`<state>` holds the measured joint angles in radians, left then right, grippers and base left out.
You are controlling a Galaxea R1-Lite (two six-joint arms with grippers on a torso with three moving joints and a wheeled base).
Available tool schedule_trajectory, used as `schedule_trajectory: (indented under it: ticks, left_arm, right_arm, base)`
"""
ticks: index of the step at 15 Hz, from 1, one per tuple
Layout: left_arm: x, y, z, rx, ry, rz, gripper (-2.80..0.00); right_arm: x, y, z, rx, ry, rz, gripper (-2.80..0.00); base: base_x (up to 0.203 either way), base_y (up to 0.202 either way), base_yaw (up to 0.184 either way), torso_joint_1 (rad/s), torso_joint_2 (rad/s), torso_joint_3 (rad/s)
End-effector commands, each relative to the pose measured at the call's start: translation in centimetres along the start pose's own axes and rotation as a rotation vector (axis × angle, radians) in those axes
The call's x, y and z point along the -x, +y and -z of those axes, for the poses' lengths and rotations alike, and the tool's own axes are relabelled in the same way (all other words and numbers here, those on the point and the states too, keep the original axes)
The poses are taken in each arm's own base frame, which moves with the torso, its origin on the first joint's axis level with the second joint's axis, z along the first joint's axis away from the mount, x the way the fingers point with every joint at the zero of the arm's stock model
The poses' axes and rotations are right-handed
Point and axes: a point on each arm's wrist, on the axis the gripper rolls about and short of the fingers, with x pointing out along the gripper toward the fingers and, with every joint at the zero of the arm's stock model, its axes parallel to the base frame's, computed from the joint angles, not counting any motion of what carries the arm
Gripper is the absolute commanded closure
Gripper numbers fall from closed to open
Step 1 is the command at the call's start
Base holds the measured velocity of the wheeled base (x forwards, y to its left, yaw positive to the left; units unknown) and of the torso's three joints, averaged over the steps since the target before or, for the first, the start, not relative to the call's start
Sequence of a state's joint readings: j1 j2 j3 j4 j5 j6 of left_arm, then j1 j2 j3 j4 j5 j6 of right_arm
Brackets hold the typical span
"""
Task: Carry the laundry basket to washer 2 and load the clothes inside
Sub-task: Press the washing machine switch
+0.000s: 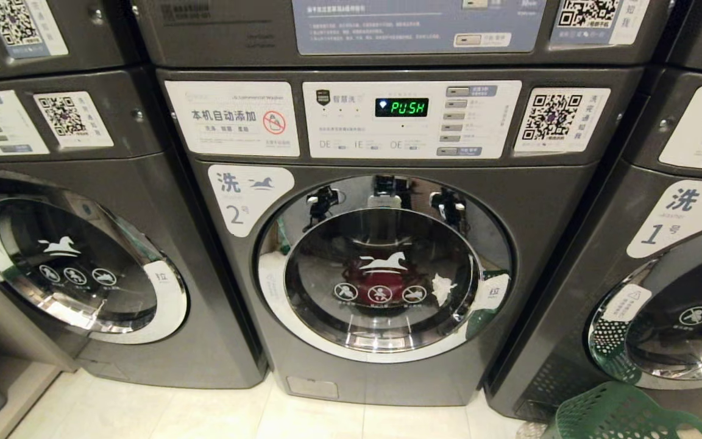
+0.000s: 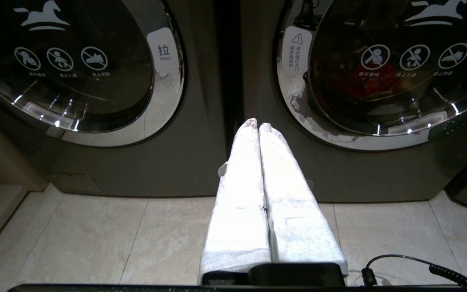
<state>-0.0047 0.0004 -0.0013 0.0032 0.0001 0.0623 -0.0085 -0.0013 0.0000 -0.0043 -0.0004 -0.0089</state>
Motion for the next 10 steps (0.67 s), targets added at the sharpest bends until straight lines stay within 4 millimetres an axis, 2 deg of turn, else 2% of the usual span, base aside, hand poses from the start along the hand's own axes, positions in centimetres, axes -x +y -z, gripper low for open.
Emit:
schedule_trajectory:
  ticks: [1,7,10]
  left_arm:
    - [0.01,0.0,-0.01,0.0,-0.001,0.0,0.0]
    - [0.01,0.0,-0.01,0.003,-0.001,-0.002,0.0]
    - [-0.01,0.0,0.04,0.001,0.001,-0.001,0.0]
  right_arm:
    - [-0.01,0.0,-0.01,0.0,0.001,0.0,0.0]
    - [-0.01,0.0,-0.01,0.0,0.001,0.0,0.0]
    - [-0.01,0.01,-0.01,0.015,0.001,-0.005,0.0]
  base:
    - [0.0,0.0,0.0,0.153,-0.46,-0.312]
    - [0.0,0.0,0.0,0.173,-0.47,-0.306]
    - [0.0,0.0,0.0,0.09,-0.23,-0.14]
